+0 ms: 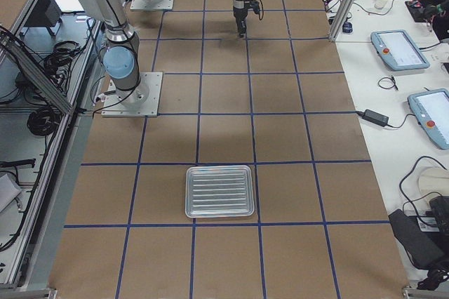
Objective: Place bearing gear from tray to pile
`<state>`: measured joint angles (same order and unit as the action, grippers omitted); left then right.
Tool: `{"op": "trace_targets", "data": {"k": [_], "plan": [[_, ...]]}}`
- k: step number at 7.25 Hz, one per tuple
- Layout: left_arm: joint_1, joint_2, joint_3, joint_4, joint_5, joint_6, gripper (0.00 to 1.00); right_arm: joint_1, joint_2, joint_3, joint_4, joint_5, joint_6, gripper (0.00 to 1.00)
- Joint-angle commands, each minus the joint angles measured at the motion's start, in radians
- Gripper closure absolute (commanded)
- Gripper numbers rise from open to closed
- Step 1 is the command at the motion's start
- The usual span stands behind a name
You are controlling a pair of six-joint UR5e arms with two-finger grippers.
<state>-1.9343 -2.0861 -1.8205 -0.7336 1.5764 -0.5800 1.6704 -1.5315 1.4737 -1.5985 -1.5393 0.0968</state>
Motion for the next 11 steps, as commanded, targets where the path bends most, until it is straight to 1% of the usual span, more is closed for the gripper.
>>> {"op": "trace_targets", "data": {"k": [1,2,3,4,5,6,7,8,9,10,11], "plan": [[0.0,0.0,0.003,-0.003,-0.001,0.002,0.94,0.0,-0.002,0.002,0.0,-0.001,-0.002,0.0],[0.006,0.03,0.012,-0.01,0.001,0.011,1.0,0.0,-0.002,0.003,0.0,-0.001,-0.002,0.0],[0.041,0.073,0.027,-0.079,0.005,0.072,1.0,0.0,-0.002,0.004,0.0,-0.002,-0.002,0.0],[0.155,0.139,0.023,-0.243,0.023,0.285,1.0,0.0,-0.002,0.004,0.0,-0.002,-0.002,0.0],[0.307,0.2,0.02,-0.342,0.028,0.418,1.0,0.0,-0.002,0.004,0.0,-0.002,-0.003,0.0],[0.462,0.236,0.018,-0.381,0.055,0.601,1.0,0.0,-0.002,0.002,0.0,-0.002,-0.008,0.0],[0.603,0.257,0.017,-0.389,0.101,0.8,1.0,0.0,-0.002,0.003,0.0,-0.002,-0.011,0.0],[0.718,0.274,-0.011,-0.38,0.106,0.965,1.0,0.0,-0.002,0.004,0.0,-0.002,-0.011,0.0],[0.82,0.271,-0.051,-0.342,0.103,1.106,1.0,0.0,-0.002,0.004,0.0,0.002,-0.011,0.0],[0.924,0.235,-0.098,-0.228,0.1,1.22,1.0,0.0,-0.002,0.005,0.0,0.002,-0.012,0.0],[0.99,0.218,-0.147,-0.104,0.096,1.317,1.0,0.0,-0.002,0.007,0.0,0.004,-0.014,0.0]]}}
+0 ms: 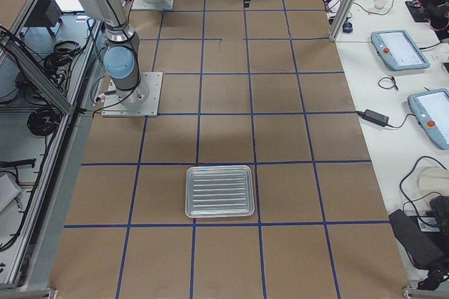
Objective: Place bearing gear from tray to pile
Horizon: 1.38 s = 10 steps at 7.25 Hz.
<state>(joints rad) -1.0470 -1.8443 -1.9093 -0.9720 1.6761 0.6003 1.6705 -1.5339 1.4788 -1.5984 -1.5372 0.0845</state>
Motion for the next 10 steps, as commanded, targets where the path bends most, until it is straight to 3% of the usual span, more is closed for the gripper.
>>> {"op": "trace_targets", "data": {"k": [1,8,9,10], "plan": [[0.123,-0.035,-0.082,0.166,-0.006,0.153,1.0,0.0,0.008,0.003,0.0,0.0,-0.002,0.0],[0.113,-0.085,-0.048,0.17,-0.059,0.133,1.0,0.0,0.005,0.011,-0.003,-0.006,-0.002,0.0],[0.113,-0.096,-0.037,0.168,-0.073,0.133,0.98,0.001,0.005,0.011,-0.003,-0.008,0.0,0.0],[0.113,-0.108,-0.037,0.17,-0.073,0.131,0.86,0.002,0.006,0.011,-0.003,-0.003,0.0,0.0]]}}
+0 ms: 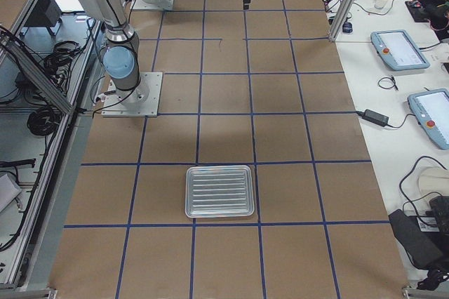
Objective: Place bearing gear from tray to pile
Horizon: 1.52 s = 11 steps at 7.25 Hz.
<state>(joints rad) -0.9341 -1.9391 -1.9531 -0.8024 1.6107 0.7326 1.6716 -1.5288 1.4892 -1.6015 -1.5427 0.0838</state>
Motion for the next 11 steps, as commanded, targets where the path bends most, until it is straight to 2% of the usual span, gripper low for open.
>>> {"op": "trace_targets", "data": {"k": [1,2,3,5,6,7,9,10,11], "plan": [[0.0,-0.018,0.007,0.002,-0.006,-0.001,0.57,0.0,0.001,0.0,0.0,0.001,0.001,0.0],[0.0,-0.018,0.005,0.002,-0.008,-0.002,0.18,0.0,-0.001,0.0,0.0,0.001,0.001,0.0],[0.0,-0.015,0.007,0.002,-0.005,-0.002,0.0,0.0,0.001,0.0,0.0,0.001,0.001,0.0],[-0.015,0.038,0.028,-0.02,0.005,-0.009,0.0,0.0,0.001,0.0,0.0,0.001,0.001,0.0],[-0.09,0.087,0.098,-0.175,0.009,-0.092,0.0,0.0,0.001,0.0,0.0,0.001,0.001,0.0],[-0.22,0.124,0.244,-0.415,0.012,-0.348,0.0,0.0,-0.001,0.0,0.0,0.001,0.001,0.0],[-0.451,0.175,0.499,-0.76,-0.003,-0.69,0.0,0.0,0.001,0.0,0.0,0.001,0.001,0.0],[-0.545,0.224,0.555,-0.823,-0.011,-0.779,0.0,0.0,0.001,-0.001,0.0,0.003,0.001,0.0],[-0.618,0.276,0.553,-0.83,-0.038,-0.801,0.0,0.0,0.002,-0.001,0.0,0.003,0.001,0.0]]}}
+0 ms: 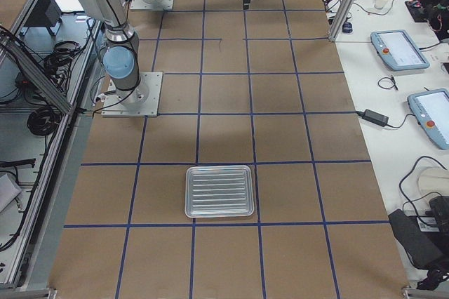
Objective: Place bearing gear from tray to pile
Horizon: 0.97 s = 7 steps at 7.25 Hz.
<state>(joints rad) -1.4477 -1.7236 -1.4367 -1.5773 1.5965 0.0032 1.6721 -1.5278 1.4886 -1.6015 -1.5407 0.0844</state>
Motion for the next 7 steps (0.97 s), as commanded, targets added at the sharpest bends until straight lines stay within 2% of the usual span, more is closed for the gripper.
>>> {"op": "trace_targets", "data": {"k": [1,2,3,4,7], "plan": [[-0.134,0.103,0.027,-0.056,-0.032,-0.075,0.0,0.0,0.0,-0.001,0.0,0.001,0.002,0.0],[-0.134,0.14,-0.008,-0.123,-0.032,-0.054,0.0,0.0,0.0,-0.001,0.0,0.001,0.0,0.0],[-0.12,0.159,-0.065,-0.095,-0.033,-0.039,0.0,-0.002,0.0,-0.001,0.0,0.001,0.0,0.0],[-0.12,0.176,-0.105,-0.011,-0.027,-0.043,0.0,0.0,0.0,0.001,0.0,-0.001,0.0,0.0],[-0.105,0.18,-0.096,-0.01,-0.02,-0.035,0.0,0.0,0.0,-0.001,0.0,-0.001,0.0,0.0]]}}
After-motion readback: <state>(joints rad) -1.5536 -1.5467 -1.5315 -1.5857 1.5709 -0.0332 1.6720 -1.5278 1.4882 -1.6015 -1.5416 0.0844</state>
